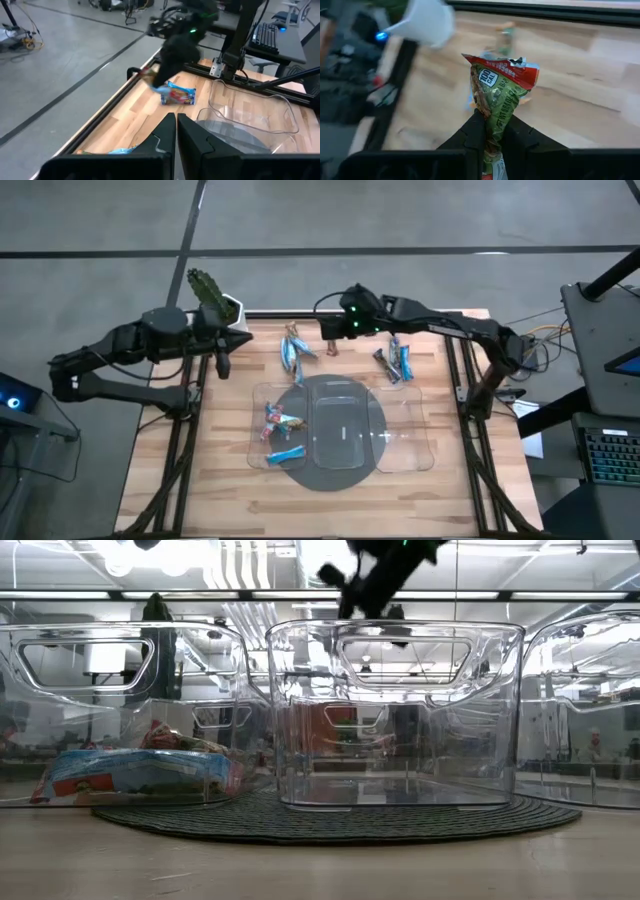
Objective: Pick and place Granola Bars by type
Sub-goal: Put the red granola bar into the left transparent bin
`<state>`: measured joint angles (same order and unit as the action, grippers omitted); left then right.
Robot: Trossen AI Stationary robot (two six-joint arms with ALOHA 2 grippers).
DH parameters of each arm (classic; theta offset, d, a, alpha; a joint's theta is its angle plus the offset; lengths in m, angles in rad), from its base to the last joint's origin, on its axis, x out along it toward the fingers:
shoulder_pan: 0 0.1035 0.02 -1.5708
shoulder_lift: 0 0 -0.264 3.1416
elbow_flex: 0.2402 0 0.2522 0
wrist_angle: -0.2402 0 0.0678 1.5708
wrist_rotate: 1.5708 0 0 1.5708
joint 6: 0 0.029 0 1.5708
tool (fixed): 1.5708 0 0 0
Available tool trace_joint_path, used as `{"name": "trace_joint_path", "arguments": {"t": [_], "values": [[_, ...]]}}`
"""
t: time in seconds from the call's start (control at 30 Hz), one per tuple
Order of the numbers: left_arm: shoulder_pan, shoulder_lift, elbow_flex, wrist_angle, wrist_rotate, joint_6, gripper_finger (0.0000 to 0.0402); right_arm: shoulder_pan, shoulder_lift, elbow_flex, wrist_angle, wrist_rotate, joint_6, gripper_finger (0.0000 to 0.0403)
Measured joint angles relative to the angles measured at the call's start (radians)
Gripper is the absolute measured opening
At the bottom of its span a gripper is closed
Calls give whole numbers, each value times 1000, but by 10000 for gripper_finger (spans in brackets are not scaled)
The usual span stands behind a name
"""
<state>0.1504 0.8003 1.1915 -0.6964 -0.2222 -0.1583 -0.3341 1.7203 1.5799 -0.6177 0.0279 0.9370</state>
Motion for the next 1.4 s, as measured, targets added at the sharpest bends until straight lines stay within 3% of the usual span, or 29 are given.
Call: {"name": "trace_joint_path", "arguments": {"t": [0.2,0.57,0.73,1.03,1.4], "values": [[0,-32,0,6,0,38,0,135,-30,0,144,-9,-43,38],[0,-49,7,16,-3,34,0,310,44,0,402,-30,-193,38],[0,-49,7,25,-5,33,0,343,109,1,450,-129,-245,38],[0,-47,6,39,-5,30,0,358,240,9,487,-158,-232,38],[0,-47,6,40,-5,27,0,362,404,156,469,-256,-207,44]]}}
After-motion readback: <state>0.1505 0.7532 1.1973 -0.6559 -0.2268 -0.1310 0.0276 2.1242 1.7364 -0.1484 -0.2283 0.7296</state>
